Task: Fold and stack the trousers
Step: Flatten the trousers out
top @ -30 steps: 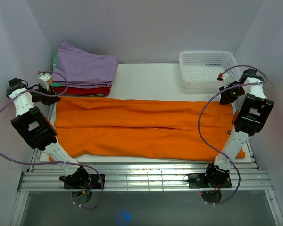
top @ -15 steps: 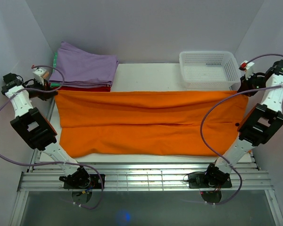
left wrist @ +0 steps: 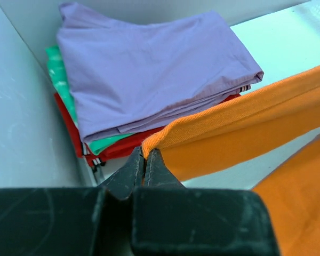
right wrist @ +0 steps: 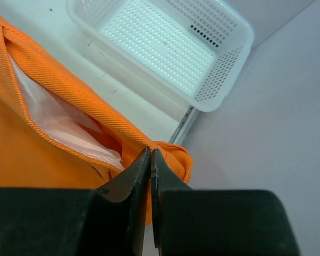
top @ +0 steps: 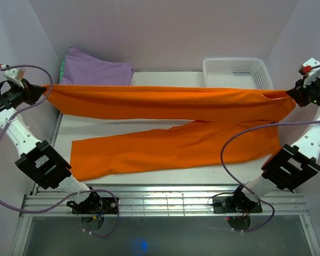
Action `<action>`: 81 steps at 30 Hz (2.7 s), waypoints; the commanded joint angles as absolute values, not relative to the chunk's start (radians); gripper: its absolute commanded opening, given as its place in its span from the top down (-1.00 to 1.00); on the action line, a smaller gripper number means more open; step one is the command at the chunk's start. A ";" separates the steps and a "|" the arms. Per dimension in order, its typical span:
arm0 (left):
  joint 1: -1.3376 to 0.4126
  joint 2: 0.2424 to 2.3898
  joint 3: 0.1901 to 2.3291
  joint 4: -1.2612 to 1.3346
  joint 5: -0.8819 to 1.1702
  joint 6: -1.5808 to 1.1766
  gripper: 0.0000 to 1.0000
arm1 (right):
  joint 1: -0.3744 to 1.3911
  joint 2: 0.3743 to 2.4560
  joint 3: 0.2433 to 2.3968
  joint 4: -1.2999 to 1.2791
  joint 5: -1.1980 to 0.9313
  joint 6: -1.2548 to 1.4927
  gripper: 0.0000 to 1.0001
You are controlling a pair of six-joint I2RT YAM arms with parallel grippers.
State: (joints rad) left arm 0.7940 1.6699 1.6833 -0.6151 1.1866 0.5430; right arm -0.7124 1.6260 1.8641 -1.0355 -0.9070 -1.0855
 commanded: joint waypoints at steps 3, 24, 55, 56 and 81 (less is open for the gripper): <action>0.824 1.511 1.531 -0.581 1.226 0.668 1.00 | -0.764 1.456 1.650 -0.876 -0.890 -1.224 0.85; 0.755 1.697 1.494 -0.312 1.086 0.454 1.00 | -0.569 1.588 1.557 -0.416 -0.621 -0.934 0.85; 0.727 1.695 1.342 -0.189 0.907 0.339 1.00 | -0.519 1.592 1.314 -0.114 -0.453 -0.893 0.85; 0.709 1.718 1.348 -0.139 0.864 0.330 1.00 | -0.481 1.620 1.330 -0.086 -0.427 -0.856 0.85; 0.687 1.467 1.196 -1.391 0.493 1.566 -0.82 | -0.696 1.420 1.229 -1.120 -0.325 -1.854 -0.56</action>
